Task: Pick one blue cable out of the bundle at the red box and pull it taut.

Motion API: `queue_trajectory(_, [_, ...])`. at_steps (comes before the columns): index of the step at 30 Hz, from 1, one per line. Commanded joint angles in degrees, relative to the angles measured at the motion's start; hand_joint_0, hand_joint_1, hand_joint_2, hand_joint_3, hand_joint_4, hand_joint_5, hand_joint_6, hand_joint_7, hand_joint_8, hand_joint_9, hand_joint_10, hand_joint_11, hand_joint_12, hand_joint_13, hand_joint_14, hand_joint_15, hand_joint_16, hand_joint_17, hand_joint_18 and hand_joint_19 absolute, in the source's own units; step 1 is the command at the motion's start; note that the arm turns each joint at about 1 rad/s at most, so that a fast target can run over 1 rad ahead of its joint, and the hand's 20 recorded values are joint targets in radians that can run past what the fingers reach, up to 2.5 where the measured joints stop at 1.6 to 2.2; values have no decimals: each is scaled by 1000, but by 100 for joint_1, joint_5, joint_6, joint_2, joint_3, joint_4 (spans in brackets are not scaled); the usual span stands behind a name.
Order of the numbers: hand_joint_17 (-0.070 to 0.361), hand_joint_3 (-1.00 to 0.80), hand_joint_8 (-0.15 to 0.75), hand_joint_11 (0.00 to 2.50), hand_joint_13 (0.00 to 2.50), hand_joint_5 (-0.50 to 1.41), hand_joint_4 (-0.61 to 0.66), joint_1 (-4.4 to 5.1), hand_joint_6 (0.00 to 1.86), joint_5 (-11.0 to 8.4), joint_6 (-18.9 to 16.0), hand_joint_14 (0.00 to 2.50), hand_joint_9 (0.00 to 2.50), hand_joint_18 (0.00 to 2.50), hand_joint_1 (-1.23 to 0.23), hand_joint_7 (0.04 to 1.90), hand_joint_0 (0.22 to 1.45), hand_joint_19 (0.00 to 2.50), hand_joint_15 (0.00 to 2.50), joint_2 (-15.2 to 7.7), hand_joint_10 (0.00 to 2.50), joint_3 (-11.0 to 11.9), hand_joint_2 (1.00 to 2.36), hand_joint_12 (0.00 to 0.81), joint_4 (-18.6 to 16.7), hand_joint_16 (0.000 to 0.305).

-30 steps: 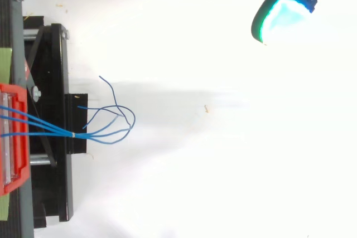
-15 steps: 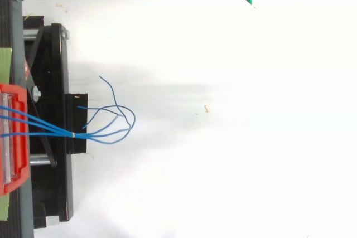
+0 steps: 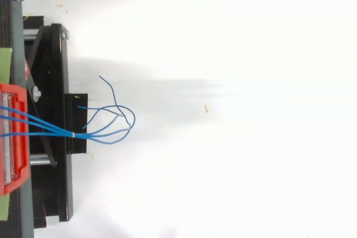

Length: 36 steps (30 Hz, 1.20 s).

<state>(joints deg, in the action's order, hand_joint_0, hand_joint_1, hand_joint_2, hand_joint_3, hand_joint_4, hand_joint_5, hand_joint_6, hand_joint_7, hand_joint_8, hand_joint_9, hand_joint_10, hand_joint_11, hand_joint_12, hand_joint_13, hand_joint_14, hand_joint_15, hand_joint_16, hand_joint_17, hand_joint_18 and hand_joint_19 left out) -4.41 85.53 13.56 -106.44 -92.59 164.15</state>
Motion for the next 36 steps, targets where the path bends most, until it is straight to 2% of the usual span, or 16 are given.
queue_trajectory(1, [146,-500,268,0,0,-252,244,19,501,8,-29,0,0,0,-491,636,384,109,38,-9,0,4,1000,382,-23,65])
queue_trajectory(4, [141,-500,269,0,0,-245,247,45,501,17,-64,0,9,0,-509,636,403,110,38,-123,0,4,1000,374,-94,63])
queue_trajectory(8, [136,-500,273,0,0,-236,256,54,501,43,-275,0,51,0,-515,641,423,114,36,-545,0,21,1000,366,-542,60])
queue_trajectory(17, [133,-500,272,0,0,-229,266,186,501,17,-213,0,75,0,-513,642,439,121,40,-870,0,109,1000,361,-1043,59])
queue_trajectory(18, [133,-500,272,0,0,-229,266,204,501,34,-222,0,77,0,-513,642,440,122,39,-993,0,179,1000,361,-1069,59])
queue_trajectory(19, [133,-500,273,0,0,-228,270,204,501,43,-266,0,79,0,-512,641,440,123,43,-1248,0,364,1000,361,-1061,59])
queue_trajectory(20, [132,-500,272,0,0,-227,271,204,501,70,-301,1,78,0,-511,643,441,120,40,-1389,0,496,1000,360,-1043,59])
queue_trajectory(22, [132,-500,275,0,0,-226,271,204,501,201,-389,1,83,0,-512,643,441,120,40,-1661,0,751,1000,360,-955,59])
queue_trajectory(24, [132,-500,275,0,0,-226,272,204,501,465,-512,0,83,0,-511,645,442,128,43,-2127,0,1313,1000,360,-683,59])
queue_trajectory(26, [132,-500,277,0,0,-225,275,212,501,509,-512,0,87,0,-511,646,442,128,46,-2276,1,1515,1000,361,-560,59])
queue_trajectory(27, [132,-500,277,0,0,-225,275,221,501,535,-503,0,88,0,-512,646,442,127,42,-2434,0,1709,1000,360,-498,59])
queue_trajectory(29, [132,-500,277,0,0,-223,277,248,501,553,-494,0,89,0,-511,648,443,127,43,-2628,0,1955,1000,360,-428,59])
queue_trajectory(31, [132,-500,277,0,0,-222,278,274,501,553,-494,0,91,0,-510,648,444,126,44,-2681,0,2051,1000,361,-428,58])
queue_trajectory(36, [131,-500,278,0,0,-221,280,327,501,527,-494,2,96,0,-510,647,446,138,43,-2786,0,2060,1000,360,-577,58])
